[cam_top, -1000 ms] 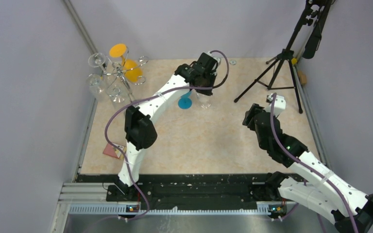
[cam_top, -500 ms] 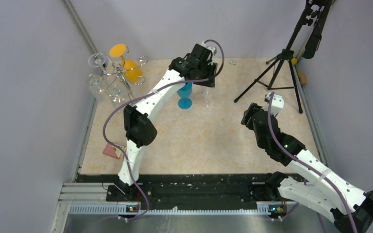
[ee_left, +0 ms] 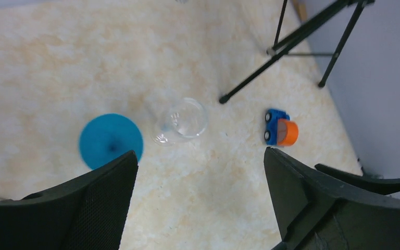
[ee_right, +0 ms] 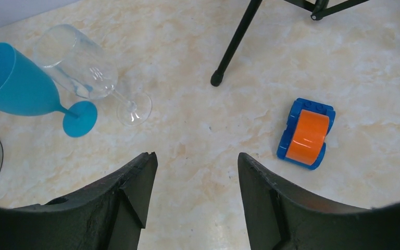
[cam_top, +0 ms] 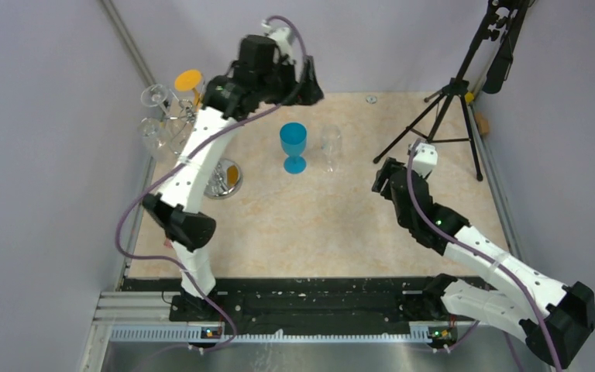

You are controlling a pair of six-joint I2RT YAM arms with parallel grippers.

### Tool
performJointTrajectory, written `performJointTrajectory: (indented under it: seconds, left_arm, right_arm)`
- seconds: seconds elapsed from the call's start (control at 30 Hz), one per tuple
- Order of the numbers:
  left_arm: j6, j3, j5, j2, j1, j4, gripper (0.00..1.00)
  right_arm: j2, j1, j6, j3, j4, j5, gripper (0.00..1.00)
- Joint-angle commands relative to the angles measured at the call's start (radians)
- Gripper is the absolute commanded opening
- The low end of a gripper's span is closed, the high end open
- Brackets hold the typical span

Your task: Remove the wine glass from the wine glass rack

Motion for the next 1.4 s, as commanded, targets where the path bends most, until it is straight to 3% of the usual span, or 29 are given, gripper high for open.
performJointTrajectory:
  seconds: [0.0,0.27,0.43,0.57,0.7,0.83,0.97,1.0,1.07,1.13,1.37]
  left_arm:
    - [-0.021,-0.044,-0.001,-0.195,0.109,0.073,0.94]
    - [0.033,-0.068,-0.186,-0.335,0.330,0.032,0.95]
    - [-0.033,-0.079,-0.153,-0.387,0.511,-0.040,0.95]
    - [-0.161,-0.099,-0.009,-0.441,0.702,-0.116,0.90]
    - [-0.226,-0.279,-0.071,-0.613,0.814,-0.111,0.90]
    - [-0.245,-0.355,-0.213,-0.704,0.880,-0.171,0.92]
    - [-0.285,-0.433,-0.239,-0.752,0.910,-0.176,0.91]
    - [-0.295,-0.456,-0.228,-0.758,0.921,-0.166,0.89]
    - [-0.307,-0.500,-0.176,-0.764,0.942,-0.135,0.74]
    - [-0.318,-0.536,-0.090,-0.760,0.960,-0.095,0.67]
    - [-0.356,-0.618,0.051,-0.728,1.045,-0.026,0.65]
  right_arm:
    - [0.055,0.006,-0.018,0.052,0.100,-0.039,0.60]
    - [0.150,0.006,-0.031,0.098,0.148,-0.102,0.57]
    - [0.156,0.005,-0.033,0.096,0.156,-0.109,0.57]
    - [0.152,0.003,-0.036,0.090,0.154,-0.108,0.57]
    - [0.147,-0.009,-0.035,0.066,0.161,-0.113,0.57]
    - [0.150,-0.035,-0.045,0.061,0.153,-0.119,0.57]
    - [0.152,-0.075,-0.040,0.044,0.164,-0.159,0.57]
    - [0.155,-0.083,-0.039,0.039,0.169,-0.171,0.57]
    - [0.159,-0.093,-0.036,0.031,0.178,-0.192,0.57]
    - [0.166,-0.101,-0.035,0.025,0.183,-0.211,0.56]
    - [0.180,-0.134,-0.055,0.025,0.199,-0.244,0.54]
